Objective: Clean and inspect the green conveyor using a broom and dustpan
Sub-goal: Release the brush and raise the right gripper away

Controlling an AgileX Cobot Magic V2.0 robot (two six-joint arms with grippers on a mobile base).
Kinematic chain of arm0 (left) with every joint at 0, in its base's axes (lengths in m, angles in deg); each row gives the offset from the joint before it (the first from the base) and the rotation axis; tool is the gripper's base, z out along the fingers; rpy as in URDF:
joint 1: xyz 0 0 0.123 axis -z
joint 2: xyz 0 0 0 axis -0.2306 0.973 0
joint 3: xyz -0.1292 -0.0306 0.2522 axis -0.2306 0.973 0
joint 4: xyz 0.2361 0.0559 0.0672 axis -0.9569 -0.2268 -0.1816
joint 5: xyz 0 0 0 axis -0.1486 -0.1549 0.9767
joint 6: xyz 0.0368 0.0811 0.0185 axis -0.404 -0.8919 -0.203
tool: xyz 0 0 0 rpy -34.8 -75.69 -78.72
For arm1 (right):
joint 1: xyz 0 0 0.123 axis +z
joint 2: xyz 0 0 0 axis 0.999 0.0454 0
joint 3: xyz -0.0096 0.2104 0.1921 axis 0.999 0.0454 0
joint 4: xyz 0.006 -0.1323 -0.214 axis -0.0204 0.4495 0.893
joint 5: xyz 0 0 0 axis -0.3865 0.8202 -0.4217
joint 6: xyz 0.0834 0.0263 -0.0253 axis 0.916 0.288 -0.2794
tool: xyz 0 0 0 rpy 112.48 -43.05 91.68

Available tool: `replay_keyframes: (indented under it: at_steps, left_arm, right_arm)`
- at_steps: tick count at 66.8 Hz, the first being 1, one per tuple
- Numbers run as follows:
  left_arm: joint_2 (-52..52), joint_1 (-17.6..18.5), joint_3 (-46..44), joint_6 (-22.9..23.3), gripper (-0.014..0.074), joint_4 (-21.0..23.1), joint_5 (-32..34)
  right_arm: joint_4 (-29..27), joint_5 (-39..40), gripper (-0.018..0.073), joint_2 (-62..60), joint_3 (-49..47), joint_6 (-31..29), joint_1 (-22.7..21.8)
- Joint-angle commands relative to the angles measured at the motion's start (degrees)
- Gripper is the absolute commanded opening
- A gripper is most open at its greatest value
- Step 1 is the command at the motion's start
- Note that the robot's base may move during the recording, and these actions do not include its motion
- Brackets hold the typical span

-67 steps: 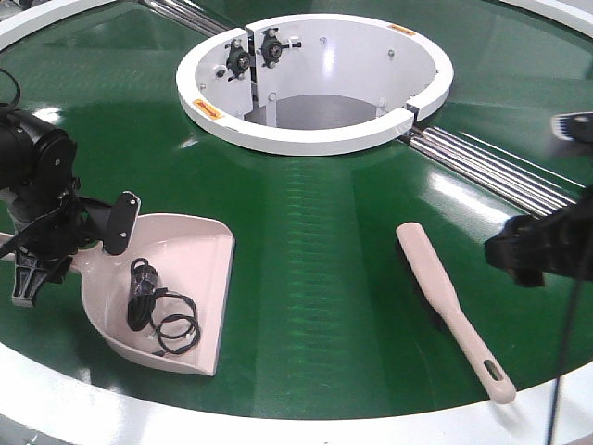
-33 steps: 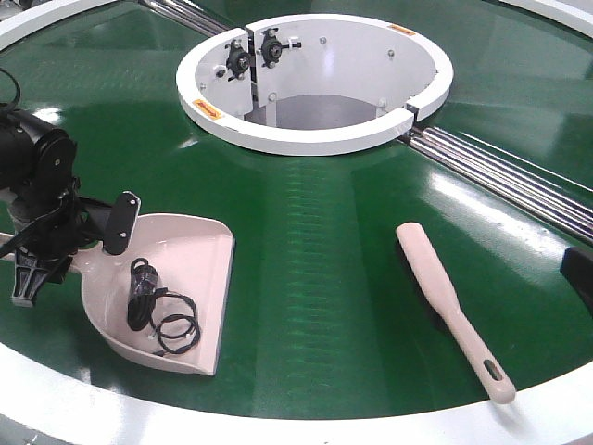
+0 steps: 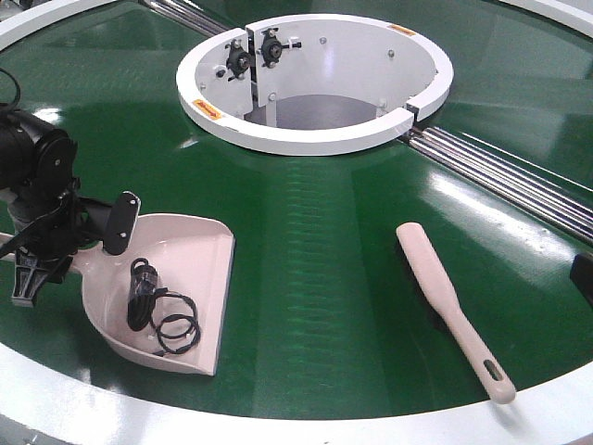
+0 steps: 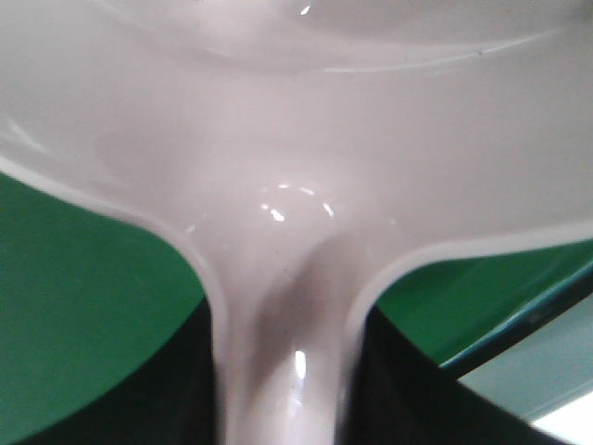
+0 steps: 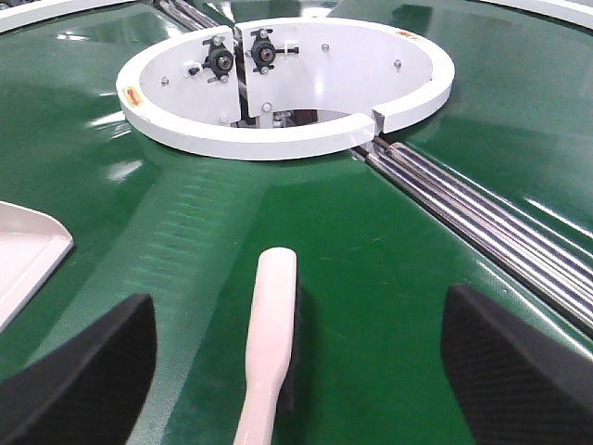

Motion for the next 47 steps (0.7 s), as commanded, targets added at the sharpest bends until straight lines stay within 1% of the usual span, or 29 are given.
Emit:
replay_keyframes:
  at_steps: [1,16,33,41,47]
  left_arm:
    - [-2.7,0.3,-1.6,1.2,-0.0006,-0.1,1.6]
    - [-2.7,0.3,-1.6,1.2,-0.0006,-0.1,2.0]
    - [-2.5,0.3,-1.6,1.2,0.0009,-0.3,5.7]
    - [-2.5,0.3,-1.6,0.9,0.0073,-0.7,6.3]
    - [-2.5,0.3,-1.6,0.9,0.0157,-0.6,6.4]
  right_arm:
    - [0.5,4.2,0.0589,0.2,-1.5,-0.5,-0.2]
    - [0.5,4.2,0.0589,0.2,-1.5,-0.5,-0.2]
    - [0.5,4.2,0.0589,0.2,-1.5,-0.5,-0.2]
    - [0.5,4.2,0.0589,0.2,-1.5,-0.5,-0.2]
    - [0.5,4.2,0.0589,0.2,-1.5,-0.5,-0.2]
